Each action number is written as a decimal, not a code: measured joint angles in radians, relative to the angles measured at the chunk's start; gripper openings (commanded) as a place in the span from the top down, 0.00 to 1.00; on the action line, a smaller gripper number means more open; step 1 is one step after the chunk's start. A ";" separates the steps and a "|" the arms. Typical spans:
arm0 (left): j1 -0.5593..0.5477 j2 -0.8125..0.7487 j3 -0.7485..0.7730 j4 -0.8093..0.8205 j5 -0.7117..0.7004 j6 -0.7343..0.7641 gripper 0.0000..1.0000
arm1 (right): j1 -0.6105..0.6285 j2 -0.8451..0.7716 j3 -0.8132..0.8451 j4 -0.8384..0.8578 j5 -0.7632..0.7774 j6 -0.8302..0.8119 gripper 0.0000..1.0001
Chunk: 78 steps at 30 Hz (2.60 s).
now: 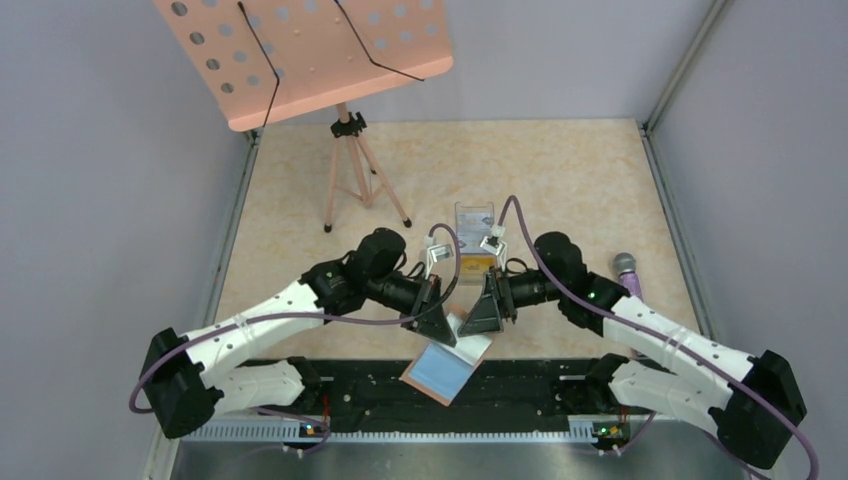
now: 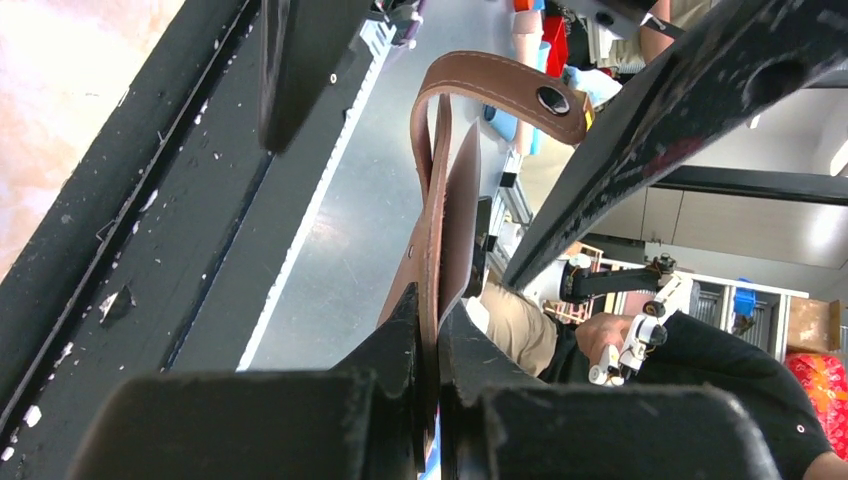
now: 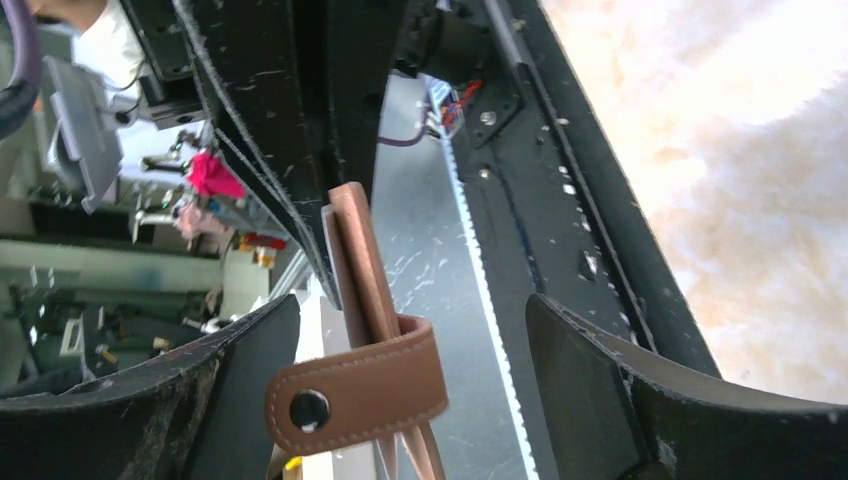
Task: Put the credit cards into the card holder
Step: Open the card holder at the center of the board, then move the storage box to the center of the board.
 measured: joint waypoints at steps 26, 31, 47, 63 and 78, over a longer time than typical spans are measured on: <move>0.000 0.020 0.087 -0.173 -0.001 0.106 0.96 | 0.047 0.062 -0.014 0.041 -0.179 0.010 1.00; 0.003 0.033 0.109 -0.213 -0.009 0.137 0.62 | 0.047 0.068 -0.015 0.064 -0.187 0.043 1.00; 0.215 0.060 0.132 -0.073 -0.144 0.097 0.39 | -0.421 -0.167 -0.028 -0.245 -0.065 0.011 1.00; 0.296 0.624 0.467 -0.097 -0.381 0.090 0.45 | -0.484 -0.408 -0.068 -0.630 0.249 0.006 1.00; 0.290 0.818 0.579 -0.168 -0.463 0.145 0.91 | -0.484 -0.432 -0.165 -0.641 0.209 0.058 1.00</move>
